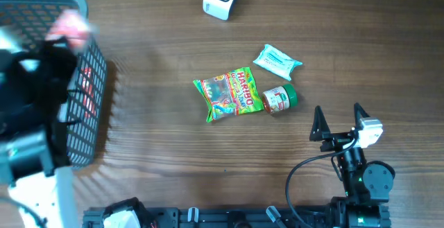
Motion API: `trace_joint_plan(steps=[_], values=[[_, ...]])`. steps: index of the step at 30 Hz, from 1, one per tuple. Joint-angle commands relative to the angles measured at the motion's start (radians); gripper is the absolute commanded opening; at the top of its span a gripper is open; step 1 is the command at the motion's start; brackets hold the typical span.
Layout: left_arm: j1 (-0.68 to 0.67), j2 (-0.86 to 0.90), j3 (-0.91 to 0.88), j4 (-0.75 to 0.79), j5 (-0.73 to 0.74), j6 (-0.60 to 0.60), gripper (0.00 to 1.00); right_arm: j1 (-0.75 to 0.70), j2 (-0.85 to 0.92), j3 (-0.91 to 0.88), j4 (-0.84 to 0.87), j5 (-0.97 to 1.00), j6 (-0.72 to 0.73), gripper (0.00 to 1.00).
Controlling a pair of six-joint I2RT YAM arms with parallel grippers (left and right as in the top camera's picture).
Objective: Scan the item barcode
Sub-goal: 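Grasp the red-and-white snack pack and place it left of the Haribo bag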
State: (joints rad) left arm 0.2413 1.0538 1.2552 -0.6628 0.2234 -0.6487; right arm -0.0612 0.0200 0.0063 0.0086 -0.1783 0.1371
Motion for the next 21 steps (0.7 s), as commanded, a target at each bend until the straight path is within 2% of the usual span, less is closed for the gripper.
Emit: trace_joint_plan(steps=[1,2,3,5,7,8,10,14,15,16,17,18,19,20,21], values=[[-0.261,0.096,-0.065,-0.063,0.046,0.406,0.04,0.003,-0.006,-0.001,0.005,0.006,-0.005,0.99],[-0.343,0.158,-0.091,-0.102,-0.055,0.407,0.04,0.003,-0.006,-0.001,0.005,0.006,-0.005,1.00],[-0.405,0.238,-0.129,-0.126,-0.188,0.349,0.04,0.003,-0.006,-0.001,0.005,0.006,-0.005,1.00],[-0.446,0.366,-0.193,-0.124,-0.328,0.147,0.04,0.003,-0.006,-0.001,0.005,0.006,-0.005,1.00],[-0.446,0.501,-0.241,-0.116,-0.303,-0.041,0.04,0.003,-0.006,-0.001,0.005,0.006,-0.005,1.00],[-0.450,0.567,-0.254,-0.109,-0.243,-0.075,0.04,0.003,-0.006,-0.001,0.005,0.006,-0.005,1.00],[-0.484,0.678,-0.261,-0.068,-0.123,-0.074,0.04,0.003,-0.006,-0.001,0.005,0.006,-0.005,1.00],[-0.612,0.722,-0.261,0.009,-0.115,-0.074,0.04,0.003,-0.006,-0.001,0.005,0.006,-0.005,1.00],[-0.661,0.719,-0.260,0.055,-0.116,-0.074,0.11,0.003,-0.006,-0.001,0.005,0.006,-0.005,1.00],[-0.673,0.719,-0.260,0.069,-0.116,-0.072,0.25,0.003,-0.006,-0.001,0.005,0.006,-0.005,1.00],[-0.684,0.713,-0.256,0.075,-0.118,-0.068,0.45,0.003,-0.006,-0.001,0.005,0.006,-0.005,1.00],[-0.684,0.702,-0.244,0.063,-0.132,-0.062,0.69,0.003,-0.006,-0.001,0.005,0.006,-0.005,1.00],[-0.681,0.683,-0.221,0.032,-0.175,-0.062,0.87,0.003,-0.006,-0.001,0.005,0.006,-0.005,1.00],[-0.674,0.660,-0.190,-0.013,-0.235,-0.062,0.91,0.003,-0.006,-0.001,0.005,0.006,-0.005,1.00],[-0.660,0.615,-0.126,-0.092,-0.328,-0.062,1.00,0.003,-0.006,-0.001,0.005,0.006,-0.005,1.00]])
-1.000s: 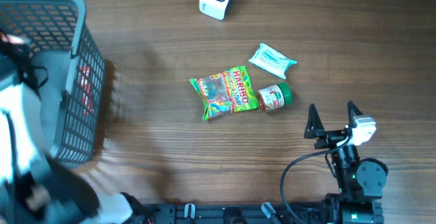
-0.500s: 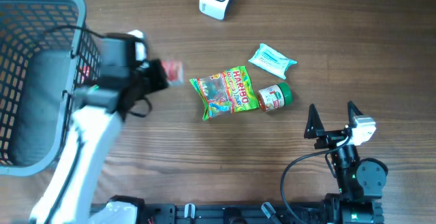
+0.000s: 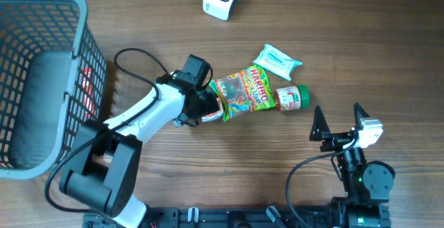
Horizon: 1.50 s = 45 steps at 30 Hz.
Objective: Scan the item barcode
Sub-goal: 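Grasp the red-and-white snack pack and place it left of the Haribo bag, then grasp the red Nescafe 3in1 stick from the basket and lift it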
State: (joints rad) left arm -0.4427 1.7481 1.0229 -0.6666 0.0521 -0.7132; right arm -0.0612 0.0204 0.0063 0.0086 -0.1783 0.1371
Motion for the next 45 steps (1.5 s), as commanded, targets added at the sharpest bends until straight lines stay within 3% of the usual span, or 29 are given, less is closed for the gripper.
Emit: trace_joint_plan(steps=[1,5,9,12,14,19,20,21,22,25,29,39,45], values=[[0.039,-0.121,0.170,-0.152,-0.221,0.011,1.00,0.003,-0.006,-0.001,0.005,0.006,-0.005,1.00],[0.088,-0.303,0.477,-0.259,-0.290,0.187,1.00,0.003,-0.006,-0.001,0.005,0.006,-0.005,1.00],[0.194,-0.461,0.652,-0.239,-0.464,0.178,1.00,0.003,-0.006,-0.001,0.005,0.006,-0.005,1.00],[0.385,-0.509,0.652,-0.347,-0.560,-0.036,1.00,0.003,-0.006,-0.001,0.005,0.006,-0.005,1.00],[0.613,-0.491,0.643,-0.488,-0.522,-0.224,1.00,0.003,-0.006,-0.001,0.005,0.006,-0.006,1.00],[0.940,-0.353,0.634,-0.523,-0.256,-0.223,1.00,0.003,-0.006,-0.001,0.005,0.006,-0.005,1.00],[0.977,-0.311,0.634,-0.504,-0.210,-0.129,1.00,0.003,-0.006,-0.001,0.005,0.006,-0.005,1.00],[0.995,-0.248,0.634,-0.452,-0.142,0.088,1.00,0.003,-0.006,-0.001,0.005,0.006,-0.005,1.00],[0.995,-0.209,0.634,-0.435,-0.105,0.207,1.00,0.003,-0.006,-0.001,0.005,0.006,-0.006,1.00],[0.982,-0.091,0.634,-0.454,-0.015,0.451,1.00,0.003,-0.006,-0.001,0.005,0.006,-0.005,1.00],[0.955,0.045,0.634,-0.456,-0.024,0.647,1.00,0.003,-0.006,-0.001,0.005,0.006,-0.005,1.00],[0.943,0.348,0.630,-0.537,-0.069,0.661,1.00,0.003,-0.006,-0.001,0.005,0.006,-0.006,1.00],[0.942,0.409,0.630,-0.554,-0.072,0.661,1.00,0.003,-0.006,-0.001,0.005,0.006,-0.006,0.99]])
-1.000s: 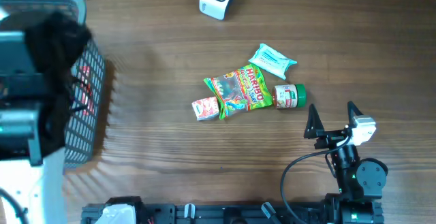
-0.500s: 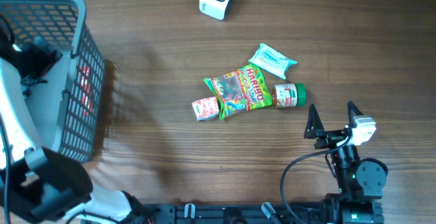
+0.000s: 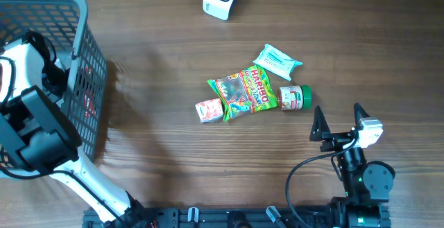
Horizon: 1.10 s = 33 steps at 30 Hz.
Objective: Scan the item barcode
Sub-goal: 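Grasp the red Nescafe 3in1 stick from the basket and lift it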
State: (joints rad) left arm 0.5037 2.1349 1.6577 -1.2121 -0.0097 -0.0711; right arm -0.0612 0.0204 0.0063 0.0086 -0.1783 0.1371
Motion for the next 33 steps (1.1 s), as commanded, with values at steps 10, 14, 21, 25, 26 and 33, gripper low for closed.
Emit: trace_joint_plan(steps=[10,14,21,25,26,33], values=[[0.106,0.023,-0.005,-0.060,-0.010,-0.439,1.00,0.003,-0.006,-0.001,0.005,0.006,-0.006,0.99],[0.133,0.023,-0.005,-0.064,-0.027,-0.404,1.00,0.003,-0.006,-0.001,0.005,0.006,-0.006,1.00],[0.065,0.023,-0.005,0.019,-0.075,-0.221,1.00,0.003,-0.006,-0.001,0.005,0.006,-0.005,1.00],[-0.006,0.023,-0.005,0.130,-0.175,-0.032,1.00,0.003,-0.006,-0.001,0.005,0.006,-0.005,1.00],[-0.019,0.023,-0.005,0.148,-0.175,-0.003,1.00,0.003,-0.006,-0.001,0.005,0.006,-0.005,1.00],[-0.032,0.101,-0.005,0.130,-0.156,0.011,0.75,0.003,-0.006,-0.001,0.005,0.006,-0.006,1.00]])
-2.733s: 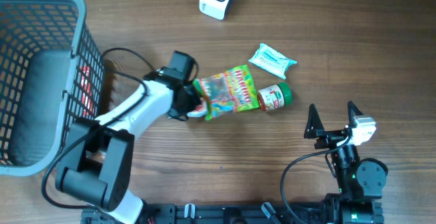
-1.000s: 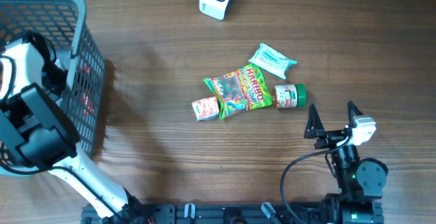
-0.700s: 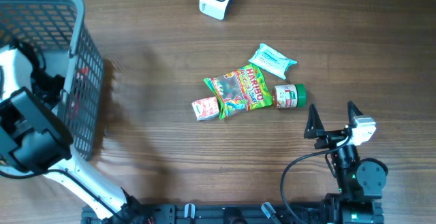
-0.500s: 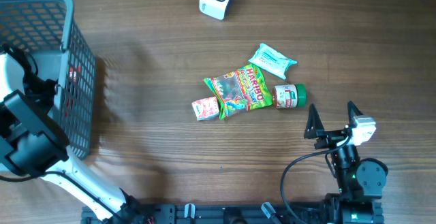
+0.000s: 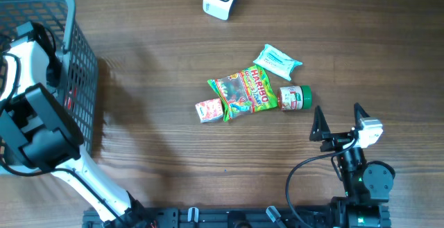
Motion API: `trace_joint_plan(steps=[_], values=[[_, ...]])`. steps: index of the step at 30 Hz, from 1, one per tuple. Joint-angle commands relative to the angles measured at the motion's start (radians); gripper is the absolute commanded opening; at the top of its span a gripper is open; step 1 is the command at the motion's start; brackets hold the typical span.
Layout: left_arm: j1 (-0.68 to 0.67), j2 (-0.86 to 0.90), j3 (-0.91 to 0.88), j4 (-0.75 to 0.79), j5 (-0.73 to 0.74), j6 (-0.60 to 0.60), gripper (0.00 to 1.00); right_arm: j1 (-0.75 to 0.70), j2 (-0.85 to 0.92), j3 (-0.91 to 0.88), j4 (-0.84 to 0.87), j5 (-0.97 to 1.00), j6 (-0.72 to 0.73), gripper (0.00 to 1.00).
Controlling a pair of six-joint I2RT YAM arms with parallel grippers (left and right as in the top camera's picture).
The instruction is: Scan the item barcode
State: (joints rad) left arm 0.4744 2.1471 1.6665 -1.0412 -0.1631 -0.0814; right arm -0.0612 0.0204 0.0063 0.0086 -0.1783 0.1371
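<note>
A white barcode scanner lies at the table's far edge. In the middle are a Haribo gummy bag (image 5: 243, 91), a small pink packet (image 5: 208, 109) touching its left end, a green-lidded jar (image 5: 295, 98) at its right end and a teal-white tissue pack (image 5: 277, 60) behind. My left arm (image 5: 31, 68) reaches into the grey basket (image 5: 82, 62) at the left, and its fingers are hidden. My right gripper (image 5: 338, 111) stands open and holds nothing, just right of and nearer than the jar.
Through the mesh of the basket wall something red (image 5: 69, 98) shows. Bare wood lies between the basket and the items. The arm bases and cables sit along the near edge.
The basket's rim has shifted a little to the left, with my left arm still inside it. The items on the table and the right gripper have not moved.
First my left arm was a blur over the basket with something pink. Then its gripper was at the gummy bag's left end with a pink packet, and the bag and jar sat further right. Later the packet lay by the bag and the arm was back in the basket.
</note>
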Motion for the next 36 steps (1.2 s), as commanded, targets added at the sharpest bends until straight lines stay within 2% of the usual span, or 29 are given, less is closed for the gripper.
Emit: trace_joint_plan(steps=[1,2,3,4,5,7,12,16,19,22,24,26,27,29,30,32,33,34,35,36], values=[[0.000,0.107,-0.014,-0.069,0.007,0.022,0.75,0.003,-0.006,-0.001,0.005,0.006,-0.006,1.00],[0.000,0.121,-0.014,-0.090,0.034,0.022,0.65,0.003,-0.006,-0.001,0.005,0.006,-0.005,1.00],[0.000,0.132,-0.014,-0.108,0.064,0.021,0.47,0.003,-0.006,-0.001,0.005,0.006,-0.005,1.00],[0.000,0.135,-0.014,-0.117,0.095,0.021,0.38,0.003,-0.006,-0.001,0.005,0.006,-0.005,0.99],[0.000,0.135,-0.013,-0.132,0.146,0.022,0.33,0.003,-0.006,-0.001,0.005,0.006,-0.005,1.00],[0.000,0.135,-0.013,-0.148,0.148,0.022,0.04,0.003,-0.006,-0.001,0.005,0.006,-0.005,1.00],[0.000,0.109,0.063,-0.207,0.054,0.021,0.04,0.003,-0.006,-0.001,0.005,0.006,-0.005,1.00],[-0.001,0.003,0.336,-0.287,0.053,0.000,0.04,0.003,-0.006,-0.001,0.005,0.006,-0.005,1.00],[0.000,-0.129,0.603,-0.294,0.059,-0.135,0.04,0.003,-0.006,-0.001,0.005,0.006,-0.006,1.00],[-0.003,-0.265,0.703,-0.283,0.201,-0.261,0.04,0.003,-0.006,-0.001,0.005,0.006,-0.005,1.00],[-0.024,-0.346,0.703,-0.297,0.340,-0.267,0.04,0.003,-0.006,-0.001,0.005,0.006,-0.006,1.00],[-0.090,-0.404,0.703,-0.364,0.410,-0.262,0.04,0.003,-0.006,-0.001,0.005,0.006,-0.005,1.00],[-0.150,-0.417,0.703,-0.401,0.441,-0.230,0.04,0.003,-0.006,-0.001,0.005,0.006,-0.005,1.00],[-0.256,-0.411,0.703,-0.430,0.666,-0.029,0.04,0.003,-0.006,-0.001,0.005,0.006,-0.005,1.00],[-0.315,-0.402,0.703,-0.463,0.825,0.137,0.04,0.003,-0.006,-0.001,0.005,0.006,-0.006,1.00],[-0.414,-0.381,0.701,-0.557,1.003,0.403,0.04,0.003,-0.006,-0.001,0.005,0.006,-0.005,1.00],[-0.484,-0.365,0.689,-0.647,1.054,0.623,0.04,0.003,-0.006,-0.001,0.005,0.006,-0.005,1.00],[-0.531,-0.362,0.653,-0.640,1.037,0.679,0.04,0.003,-0.006,-0.001,0.005,0.006,-0.005,1.00],[-0.604,-0.361,0.578,-0.643,1.051,0.822,0.04,0.003,-0.006,-0.001,0.005,0.006,-0.005,1.00],[-0.647,-0.361,0.521,-0.643,1.078,0.905,0.04,0.003,-0.006,-0.001,0.005,0.006,-0.006,1.00]])
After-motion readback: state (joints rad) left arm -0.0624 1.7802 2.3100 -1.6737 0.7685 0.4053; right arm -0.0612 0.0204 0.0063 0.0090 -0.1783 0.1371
